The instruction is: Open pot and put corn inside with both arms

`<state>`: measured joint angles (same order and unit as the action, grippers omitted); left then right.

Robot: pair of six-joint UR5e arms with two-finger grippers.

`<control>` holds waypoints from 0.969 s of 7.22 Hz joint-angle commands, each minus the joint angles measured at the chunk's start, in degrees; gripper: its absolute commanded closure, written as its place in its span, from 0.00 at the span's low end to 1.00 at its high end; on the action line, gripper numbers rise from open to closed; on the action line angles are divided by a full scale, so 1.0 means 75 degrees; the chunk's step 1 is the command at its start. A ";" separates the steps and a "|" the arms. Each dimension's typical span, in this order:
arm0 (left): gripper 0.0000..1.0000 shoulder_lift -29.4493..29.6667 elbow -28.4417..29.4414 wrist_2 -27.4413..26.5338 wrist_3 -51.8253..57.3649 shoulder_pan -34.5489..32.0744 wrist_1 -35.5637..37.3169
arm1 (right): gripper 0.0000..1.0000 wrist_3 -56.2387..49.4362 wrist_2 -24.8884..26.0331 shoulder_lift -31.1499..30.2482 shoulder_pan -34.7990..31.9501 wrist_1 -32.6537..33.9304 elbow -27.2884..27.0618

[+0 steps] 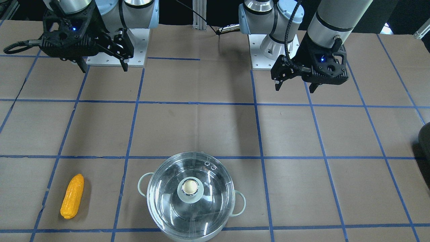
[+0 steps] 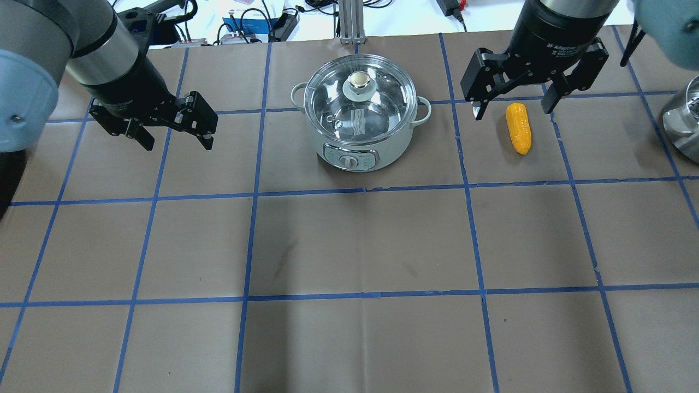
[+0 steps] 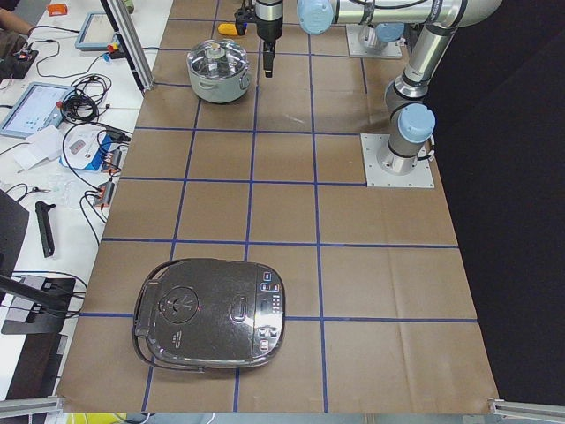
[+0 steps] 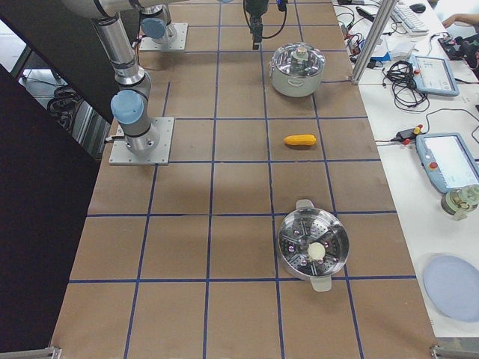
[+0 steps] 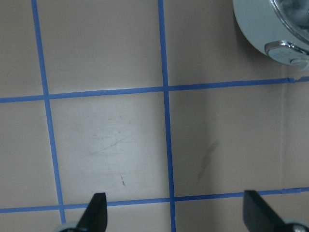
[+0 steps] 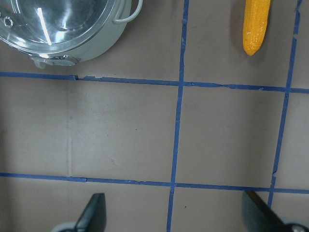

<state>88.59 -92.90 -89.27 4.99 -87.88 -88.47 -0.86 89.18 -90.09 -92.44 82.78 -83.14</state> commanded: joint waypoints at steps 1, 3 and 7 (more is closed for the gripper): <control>0.00 0.0001 0.0000 0.0019 0.0003 -0.0001 0.0007 | 0.00 -0.0014 -0.0008 0.0000 0.0218 -0.0034 0.0000; 0.00 0.0001 0.0000 0.0031 0.0003 -0.0001 0.0008 | 0.00 -0.1041 -0.0055 0.0046 0.0546 0.0176 0.0012; 0.00 0.0001 -0.0012 0.0031 0.0003 -0.0001 0.0008 | 0.02 -0.3031 -0.0008 0.1939 0.1913 0.1568 0.0480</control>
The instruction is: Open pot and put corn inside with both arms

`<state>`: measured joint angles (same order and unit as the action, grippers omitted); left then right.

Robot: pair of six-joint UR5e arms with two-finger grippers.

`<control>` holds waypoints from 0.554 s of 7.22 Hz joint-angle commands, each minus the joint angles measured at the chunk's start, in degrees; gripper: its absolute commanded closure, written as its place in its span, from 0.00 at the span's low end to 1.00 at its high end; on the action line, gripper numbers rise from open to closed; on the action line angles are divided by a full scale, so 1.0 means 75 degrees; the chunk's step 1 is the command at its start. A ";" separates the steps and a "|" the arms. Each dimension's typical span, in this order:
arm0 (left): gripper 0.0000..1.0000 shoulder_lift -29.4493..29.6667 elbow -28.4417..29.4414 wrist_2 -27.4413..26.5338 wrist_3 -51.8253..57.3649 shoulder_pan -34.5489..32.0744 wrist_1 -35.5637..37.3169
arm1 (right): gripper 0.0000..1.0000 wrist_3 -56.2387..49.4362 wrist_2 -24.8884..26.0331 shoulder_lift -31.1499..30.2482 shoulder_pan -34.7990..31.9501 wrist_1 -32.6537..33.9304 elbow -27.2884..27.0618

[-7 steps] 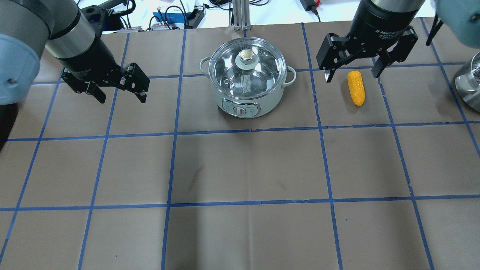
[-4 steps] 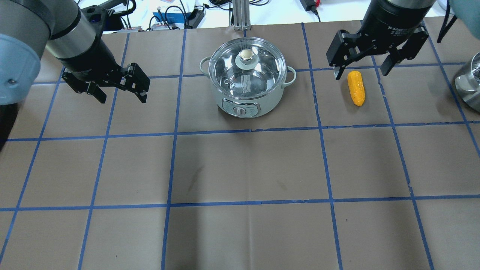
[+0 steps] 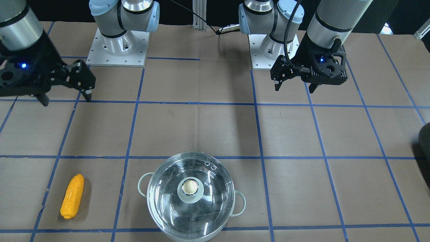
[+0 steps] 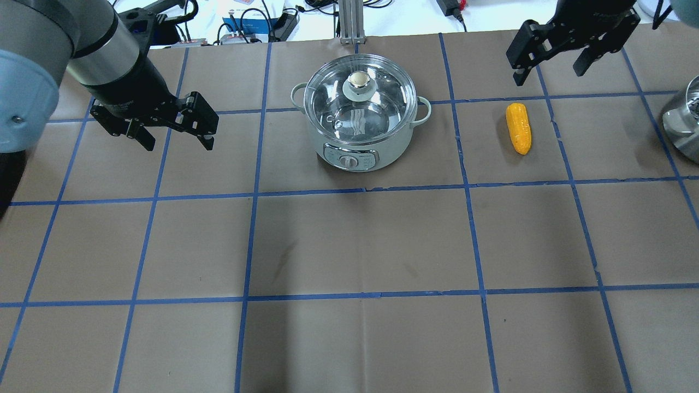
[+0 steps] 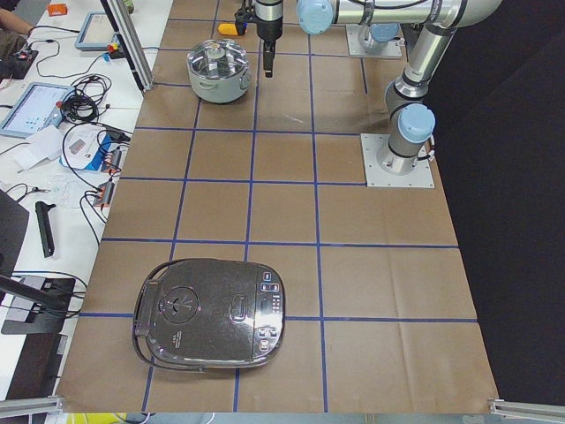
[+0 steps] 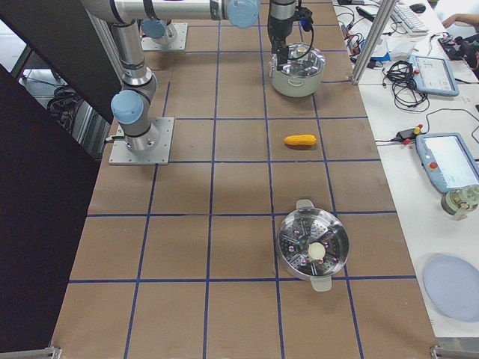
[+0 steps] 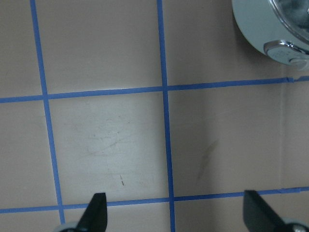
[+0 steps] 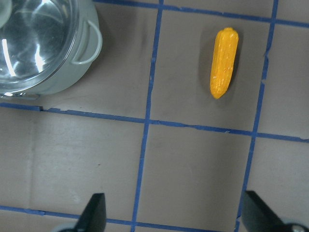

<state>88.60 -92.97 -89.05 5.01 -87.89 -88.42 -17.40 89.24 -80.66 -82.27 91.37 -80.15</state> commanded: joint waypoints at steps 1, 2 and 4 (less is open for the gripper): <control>0.00 -0.0001 -0.0002 0.0003 0.0000 0.0000 0.0000 | 0.02 -0.0798 -0.0096 0.1477 0.0621 0.0983 0.0069; 0.00 -0.0001 0.0010 0.0003 -0.0012 0.0000 0.0000 | 0.03 -0.0739 -0.0120 0.2251 0.0610 0.1824 0.0081; 0.00 0.0477 0.0476 0.0014 -0.0674 -0.0198 0.0279 | 0.04 -0.0704 -0.0121 0.3332 0.0610 0.3045 -0.0035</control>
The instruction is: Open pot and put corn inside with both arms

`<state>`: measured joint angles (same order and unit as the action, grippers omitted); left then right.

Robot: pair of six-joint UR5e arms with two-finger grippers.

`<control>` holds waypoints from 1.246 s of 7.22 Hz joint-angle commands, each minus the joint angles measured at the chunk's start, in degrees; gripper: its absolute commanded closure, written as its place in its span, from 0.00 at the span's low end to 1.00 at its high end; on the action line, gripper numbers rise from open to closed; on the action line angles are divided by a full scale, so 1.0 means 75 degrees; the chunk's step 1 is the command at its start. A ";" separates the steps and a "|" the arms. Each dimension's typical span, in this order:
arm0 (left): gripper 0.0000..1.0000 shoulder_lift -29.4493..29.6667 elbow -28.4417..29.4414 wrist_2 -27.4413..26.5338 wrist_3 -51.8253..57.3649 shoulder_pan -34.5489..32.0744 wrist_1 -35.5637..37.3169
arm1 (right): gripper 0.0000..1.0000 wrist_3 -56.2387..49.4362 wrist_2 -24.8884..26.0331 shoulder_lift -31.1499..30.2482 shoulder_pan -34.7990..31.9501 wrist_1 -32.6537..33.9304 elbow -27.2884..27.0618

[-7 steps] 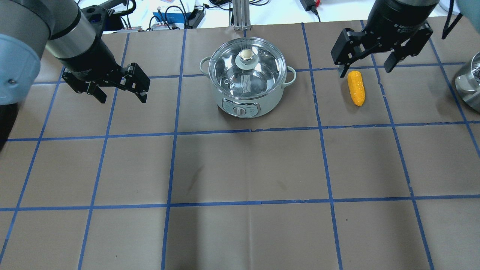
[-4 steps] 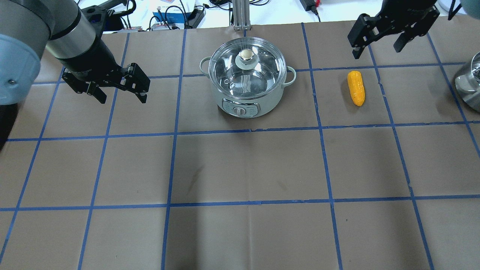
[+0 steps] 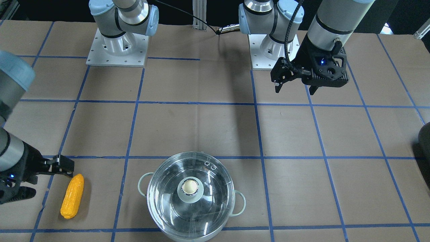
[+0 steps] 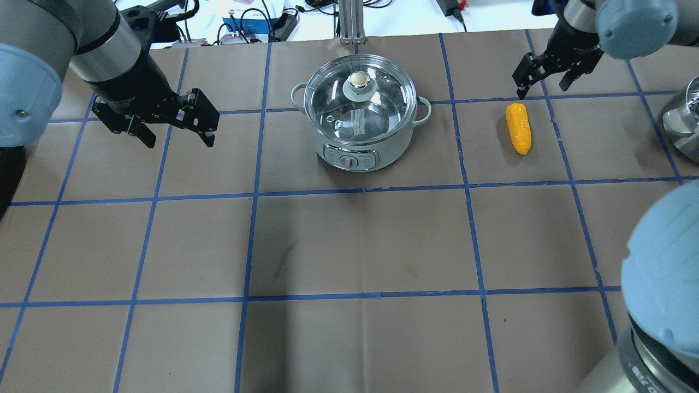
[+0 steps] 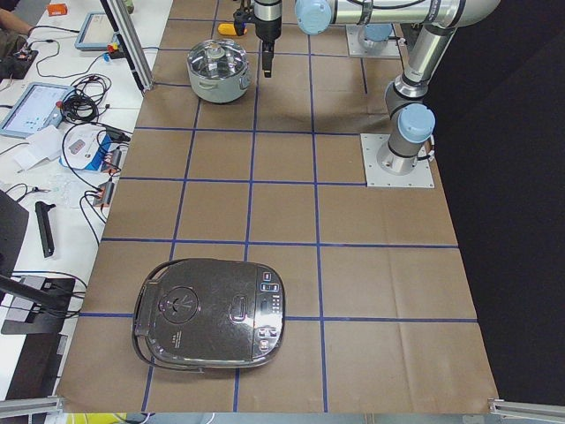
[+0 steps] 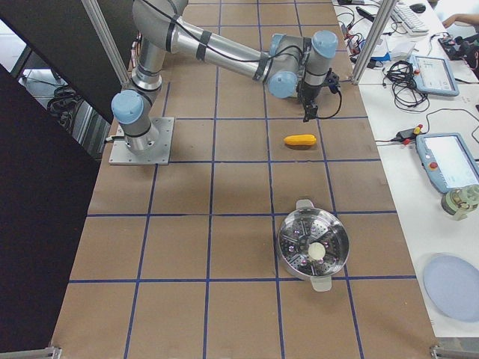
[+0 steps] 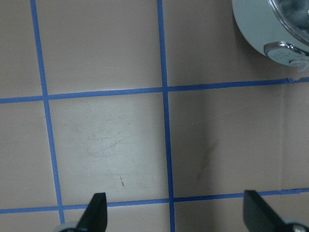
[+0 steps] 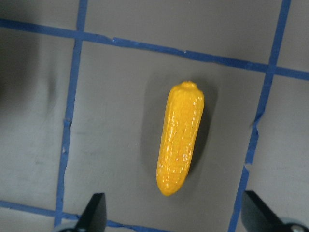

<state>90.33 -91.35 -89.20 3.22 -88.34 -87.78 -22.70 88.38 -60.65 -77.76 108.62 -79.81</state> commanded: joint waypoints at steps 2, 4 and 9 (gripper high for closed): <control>0.00 0.1169 0.1323 0.0046 -0.0768 -0.0885 0.0590 | 0.08 -0.0066 0.0005 0.1032 0.0008 0.1850 -0.0652; 0.00 0.2714 0.2576 -0.0059 -0.1493 -0.1765 0.0991 | 0.43 -0.0102 0.0005 0.1056 0.0008 0.1971 -0.0715; 0.00 0.4829 0.4375 0.0011 -0.3109 -0.2622 0.1248 | 0.94 -0.0102 0.0076 0.0357 0.0008 0.1018 -0.0365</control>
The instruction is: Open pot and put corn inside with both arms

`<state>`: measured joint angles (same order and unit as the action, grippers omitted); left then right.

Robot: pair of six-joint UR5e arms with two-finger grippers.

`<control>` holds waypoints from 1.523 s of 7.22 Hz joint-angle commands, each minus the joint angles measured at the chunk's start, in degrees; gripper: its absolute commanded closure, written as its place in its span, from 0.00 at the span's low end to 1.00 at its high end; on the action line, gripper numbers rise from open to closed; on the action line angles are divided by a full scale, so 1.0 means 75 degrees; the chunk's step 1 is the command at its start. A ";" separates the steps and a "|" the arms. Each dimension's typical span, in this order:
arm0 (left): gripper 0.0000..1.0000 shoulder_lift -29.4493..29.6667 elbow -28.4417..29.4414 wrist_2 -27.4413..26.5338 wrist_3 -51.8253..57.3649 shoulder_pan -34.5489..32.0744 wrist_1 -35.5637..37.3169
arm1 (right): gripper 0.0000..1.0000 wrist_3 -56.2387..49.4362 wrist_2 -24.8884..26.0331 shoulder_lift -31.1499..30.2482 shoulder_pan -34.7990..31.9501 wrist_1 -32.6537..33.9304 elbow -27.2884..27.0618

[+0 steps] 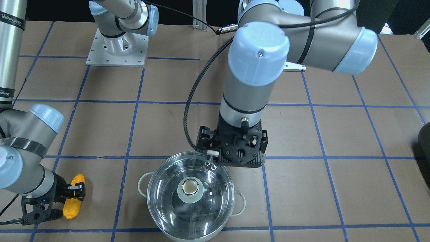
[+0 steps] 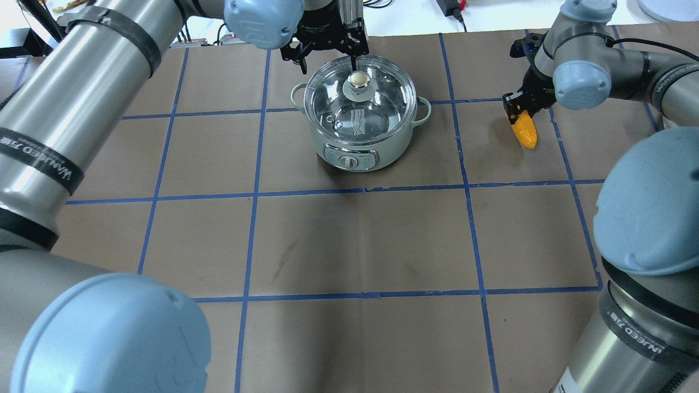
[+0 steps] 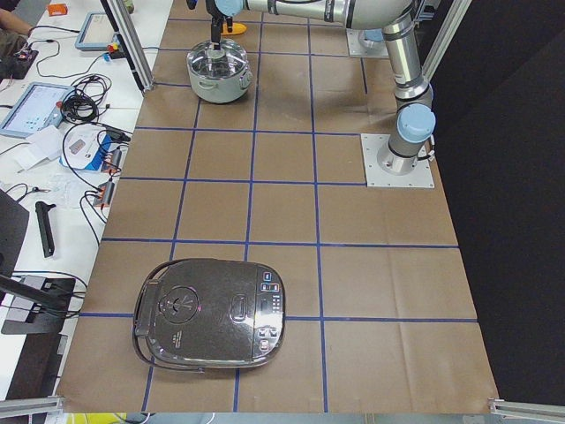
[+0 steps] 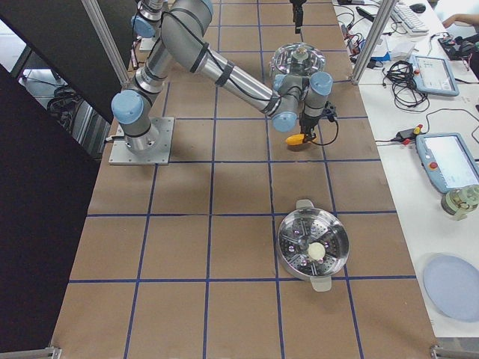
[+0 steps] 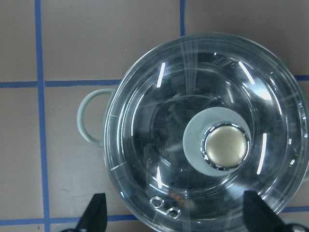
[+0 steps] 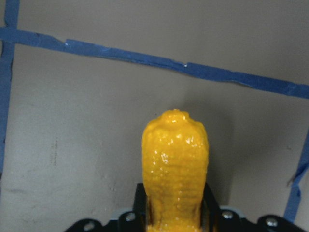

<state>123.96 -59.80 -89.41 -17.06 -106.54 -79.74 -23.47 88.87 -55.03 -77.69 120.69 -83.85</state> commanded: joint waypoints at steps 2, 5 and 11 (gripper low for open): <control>0.00 0.0592 0.0168 0.0038 -0.0585 -0.0326 0.0494 | 0.94 0.0011 -0.0036 -0.1435 -0.0012 -0.2256 0.0410; 0.00 0.0698 0.0168 0.0050 -0.0585 -0.0349 0.0507 | 0.94 0.0035 -0.0048 -0.1980 -0.0035 -0.2955 0.0201; 0.00 0.0956 0.0168 0.0050 -0.0667 -0.0349 0.0941 | 0.94 0.0070 -0.0060 -0.1991 -0.0035 -0.2861 0.0094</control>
<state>131.06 -58.54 -89.04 -22.09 -109.16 -72.80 -22.95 88.47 -69.96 -77.96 99.16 -83.13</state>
